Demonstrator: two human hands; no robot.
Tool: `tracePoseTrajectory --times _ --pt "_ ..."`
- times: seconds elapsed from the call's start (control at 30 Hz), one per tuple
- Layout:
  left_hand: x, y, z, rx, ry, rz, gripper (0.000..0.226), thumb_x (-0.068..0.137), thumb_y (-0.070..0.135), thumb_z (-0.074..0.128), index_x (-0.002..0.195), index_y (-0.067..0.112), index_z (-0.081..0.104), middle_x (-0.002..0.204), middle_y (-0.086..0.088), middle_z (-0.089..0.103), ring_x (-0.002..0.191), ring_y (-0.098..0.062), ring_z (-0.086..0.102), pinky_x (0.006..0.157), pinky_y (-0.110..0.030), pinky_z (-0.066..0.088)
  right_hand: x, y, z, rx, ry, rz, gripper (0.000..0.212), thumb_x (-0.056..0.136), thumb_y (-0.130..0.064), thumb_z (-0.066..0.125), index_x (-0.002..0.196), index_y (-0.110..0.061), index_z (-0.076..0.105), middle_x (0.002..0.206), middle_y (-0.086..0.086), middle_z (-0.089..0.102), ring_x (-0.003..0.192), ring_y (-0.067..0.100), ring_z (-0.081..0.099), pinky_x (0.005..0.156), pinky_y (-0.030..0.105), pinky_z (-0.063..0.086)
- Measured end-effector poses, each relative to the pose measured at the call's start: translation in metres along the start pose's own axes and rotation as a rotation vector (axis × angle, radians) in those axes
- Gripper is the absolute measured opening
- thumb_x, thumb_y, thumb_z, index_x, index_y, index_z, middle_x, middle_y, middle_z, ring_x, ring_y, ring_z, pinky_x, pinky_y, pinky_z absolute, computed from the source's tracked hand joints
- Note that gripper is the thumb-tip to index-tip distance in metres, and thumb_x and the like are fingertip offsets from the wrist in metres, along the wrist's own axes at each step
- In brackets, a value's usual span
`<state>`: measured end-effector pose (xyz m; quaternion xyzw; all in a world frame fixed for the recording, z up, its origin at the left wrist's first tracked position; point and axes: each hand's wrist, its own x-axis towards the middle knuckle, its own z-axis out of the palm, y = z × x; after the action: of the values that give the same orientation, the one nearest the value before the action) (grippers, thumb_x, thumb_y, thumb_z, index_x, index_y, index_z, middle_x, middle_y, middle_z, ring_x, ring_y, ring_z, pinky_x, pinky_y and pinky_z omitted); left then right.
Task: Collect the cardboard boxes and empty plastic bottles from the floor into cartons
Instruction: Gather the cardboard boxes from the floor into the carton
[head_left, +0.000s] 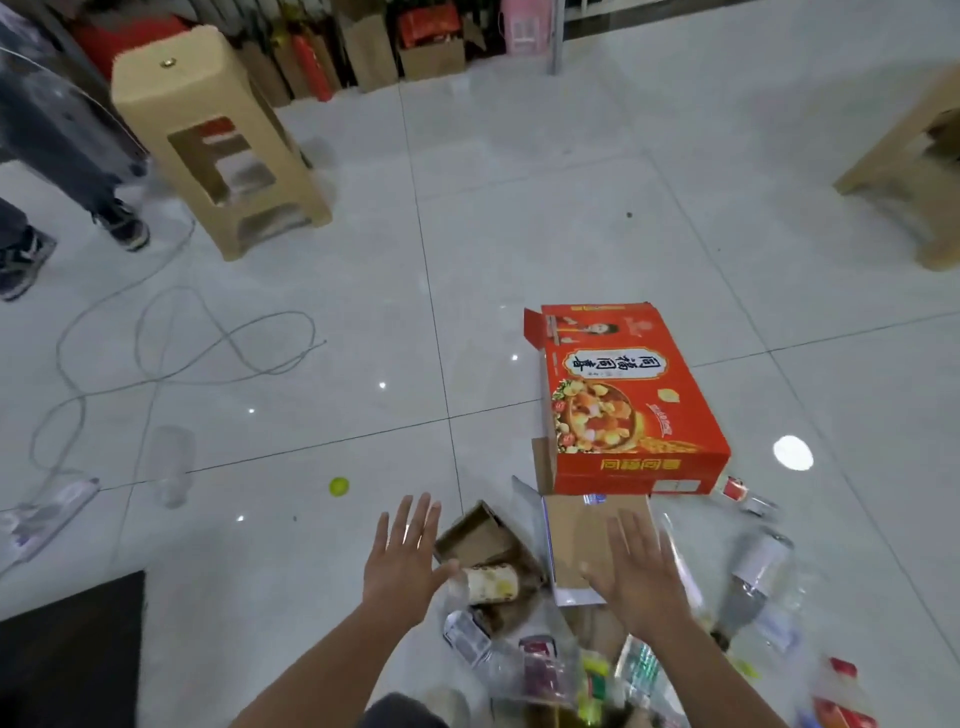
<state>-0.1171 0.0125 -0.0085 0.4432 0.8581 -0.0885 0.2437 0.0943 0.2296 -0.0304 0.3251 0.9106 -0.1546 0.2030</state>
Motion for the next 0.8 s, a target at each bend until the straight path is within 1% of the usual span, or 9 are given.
tracePoseTrajectory --times 0.07,0.13,0.2,0.27,0.3,0.4,0.47,0.63,0.8 --pt "0.045 -0.016 0.046 0.082 0.038 -0.072 0.082 0.093 0.062 -0.007 0.146 0.008 0.023 0.147 -0.008 0.038 0.148 -0.02 -0.007 0.114 -0.039 0.0 0.046 -0.009 0.032 -0.036 0.057 -0.005 0.1 0.084 -0.07 -0.008 0.139 -0.008 0.047 0.15 0.008 0.035 0.139 0.023 0.033 0.115 0.038 0.006" --pt "0.084 -0.03 0.069 0.141 0.028 -0.122 0.101 0.071 0.07 -0.035 0.147 0.012 -0.001 0.159 -0.005 0.002 0.146 -0.023 -0.016 0.115 -0.039 -0.009 0.084 -0.014 0.053 0.006 0.098 -0.071 0.111 0.066 -0.076 -0.024 0.152 -0.013 0.004 0.157 -0.002 -0.005 0.148 0.018 -0.003 0.117 0.036 -0.003" --pt "0.118 -0.044 0.101 0.136 -0.055 -0.162 0.097 0.072 0.075 -0.025 0.148 0.015 -0.018 0.156 -0.002 -0.023 0.145 -0.023 -0.022 0.117 -0.042 -0.011 0.114 -0.019 0.083 -0.055 0.129 -0.123 0.106 0.075 -0.072 -0.023 0.15 -0.012 0.021 0.157 0.006 0.016 0.145 0.024 0.02 0.117 0.034 0.004" --pt "0.148 -0.052 0.125 0.182 -0.113 -0.165 0.083 0.092 0.067 0.008 0.152 0.013 -0.012 0.159 -0.004 -0.018 0.147 -0.023 -0.018 0.118 -0.042 -0.007 0.134 -0.02 0.112 -0.093 0.189 -0.107 0.078 0.096 -0.056 0.002 0.131 -0.012 0.056 0.126 0.012 0.06 0.117 0.028 0.055 0.108 0.031 0.032" --pt "0.16 -0.054 0.137 0.195 -0.131 -0.136 0.082 0.094 0.065 0.018 0.153 0.012 -0.004 0.161 -0.005 -0.008 0.148 -0.023 -0.01 0.119 -0.042 -0.002 0.14 -0.019 0.124 -0.099 0.209 -0.107 0.073 0.098 -0.052 0.007 0.122 -0.012 0.062 0.111 0.008 0.063 0.105 0.025 0.056 0.099 0.031 0.041" --pt "0.191 -0.053 0.166 0.228 -0.295 -0.106 0.074 0.09 0.069 0.032 0.137 0.014 0.045 0.129 -0.007 0.054 0.121 -0.024 0.049 0.097 -0.036 0.036 0.155 -0.013 0.157 -0.135 0.442 -0.101 0.057 0.095 -0.049 0.024 0.104 -0.011 0.065 0.095 0.006 0.055 0.089 0.023 0.047 0.082 0.033 0.041" --pt "0.199 -0.051 0.178 0.21 -0.423 -0.096 0.058 0.089 0.064 0.042 0.118 0.017 0.058 0.097 0.001 0.057 0.089 -0.02 0.054 0.077 -0.03 0.042 0.165 -0.014 0.163 -0.13 0.53 -0.099 0.046 0.088 -0.046 0.033 0.094 -0.011 0.062 0.092 0.006 0.056 0.086 0.025 0.051 0.081 0.033 0.037" --pt "0.189 -0.063 0.198 -0.075 -0.437 -0.136 0.01 0.087 0.009 0.056 0.094 0.007 0.063 0.075 -0.004 0.067 0.059 -0.018 0.062 0.064 -0.027 0.053 0.166 -0.026 0.155 -0.133 0.42 -0.074 0.045 0.085 -0.054 0.032 0.082 -0.014 0.054 0.08 0.003 0.055 0.08 0.025 0.055 0.077 0.034 0.04" --pt "0.178 -0.067 0.199 -0.321 -0.304 -0.169 0.024 0.083 -0.004 0.046 0.066 0.013 0.047 0.068 -0.005 0.063 0.057 -0.019 0.065 0.049 -0.021 0.051 0.176 -0.034 0.139 -0.149 0.195 -0.089 0.038 0.088 -0.053 0.045 0.098 -0.018 0.055 0.102 0.0 0.058 0.103 0.02 0.05 0.085 0.033 0.034"
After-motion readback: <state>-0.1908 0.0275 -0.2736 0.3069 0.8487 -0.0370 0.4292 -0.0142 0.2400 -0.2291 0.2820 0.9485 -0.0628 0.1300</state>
